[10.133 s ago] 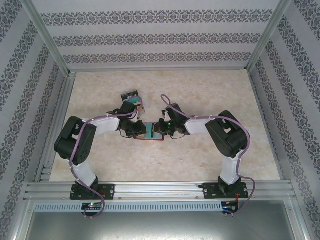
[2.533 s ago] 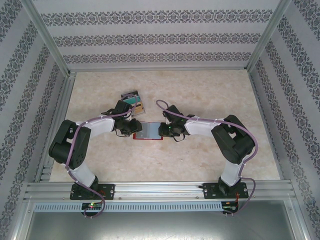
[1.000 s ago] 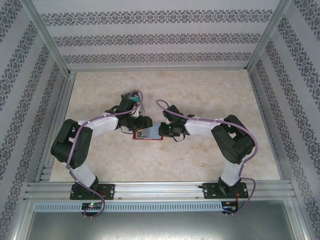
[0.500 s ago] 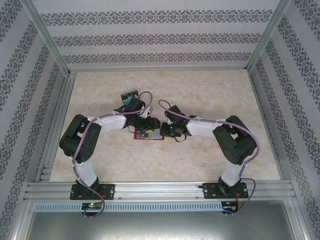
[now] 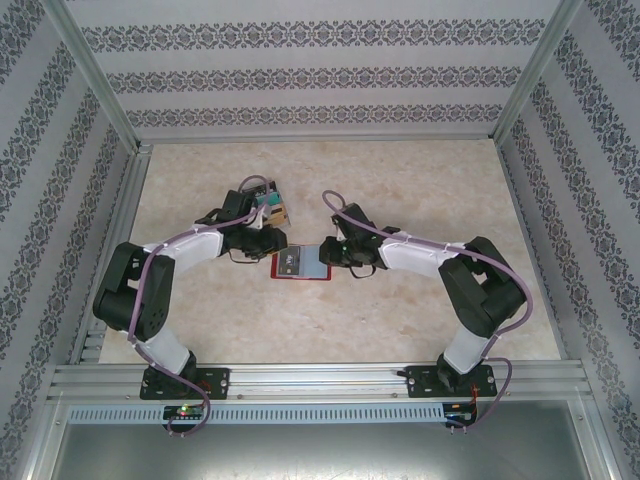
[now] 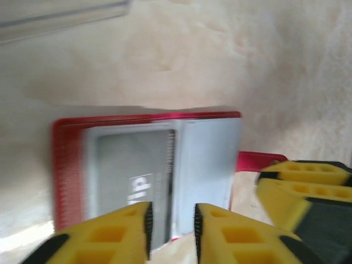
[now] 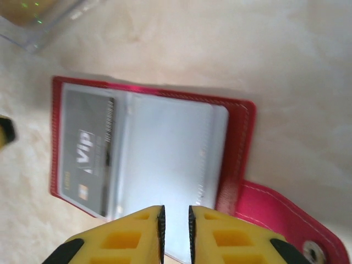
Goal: Take the credit cards out of the card holder
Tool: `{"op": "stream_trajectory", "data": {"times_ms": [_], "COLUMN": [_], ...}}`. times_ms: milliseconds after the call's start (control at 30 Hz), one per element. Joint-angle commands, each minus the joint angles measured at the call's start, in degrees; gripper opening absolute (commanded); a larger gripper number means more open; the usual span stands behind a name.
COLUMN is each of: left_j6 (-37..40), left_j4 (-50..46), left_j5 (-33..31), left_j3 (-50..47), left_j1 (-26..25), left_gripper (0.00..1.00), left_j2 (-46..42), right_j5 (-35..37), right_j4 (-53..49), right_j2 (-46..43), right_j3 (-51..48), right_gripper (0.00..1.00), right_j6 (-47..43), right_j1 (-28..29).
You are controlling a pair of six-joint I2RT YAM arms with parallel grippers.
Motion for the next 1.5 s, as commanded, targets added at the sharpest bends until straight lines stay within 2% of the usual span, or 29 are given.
{"op": "stream_trajectory", "data": {"times_ms": [0,133,533,967,1267,1367,1433,1467], "left_j6": [1.9,1.4,0.4,0.2,0.2,0.2,0.2,0.2], "left_j4": [-3.1,-1.8,0.1,0.0,-0.2,-0.3,-0.4,-0.5], "left_j5": [-1.3,-0.3,1.1,1.5,1.6,1.8,1.7,1.5], "left_j3": [-1.8,-2.5,-4.3,-4.2,-4.1,-3.8,-3.8,-3.8], "left_j1": [0.6,0.6,0.5,0.5,0.4,0.4,0.4,0.4], "left_gripper": [0.17,0.11,0.11,0.12,0.12,0.12,0.12,0.12], "left_j2": [0.3,2.5,5.1,5.0,5.0,5.1,5.1,5.1], "right_j5": [-1.8,-5.1,-12.0,-14.7,-13.8,-14.2,-14.1,-13.9], "right_j4": [0.4,2.0,6.3,8.5,7.0,7.5,7.6,7.7], "right_j2": [0.5,3.4,11.4,14.5,15.2,15.1,14.7,14.4], "right_j3": [3.1,4.7,7.0,7.8,8.0,7.9,7.5,7.3], "right_gripper": [0.22,0.21,0.21,0.21,0.22,0.12,0.01,0.0], "right_j6": [1.1,2.2,6.2,7.5,7.7,7.7,7.7,7.7], "right_j1": [1.0,1.6,2.2,2.3,2.2,2.2,2.2,2.0]}}
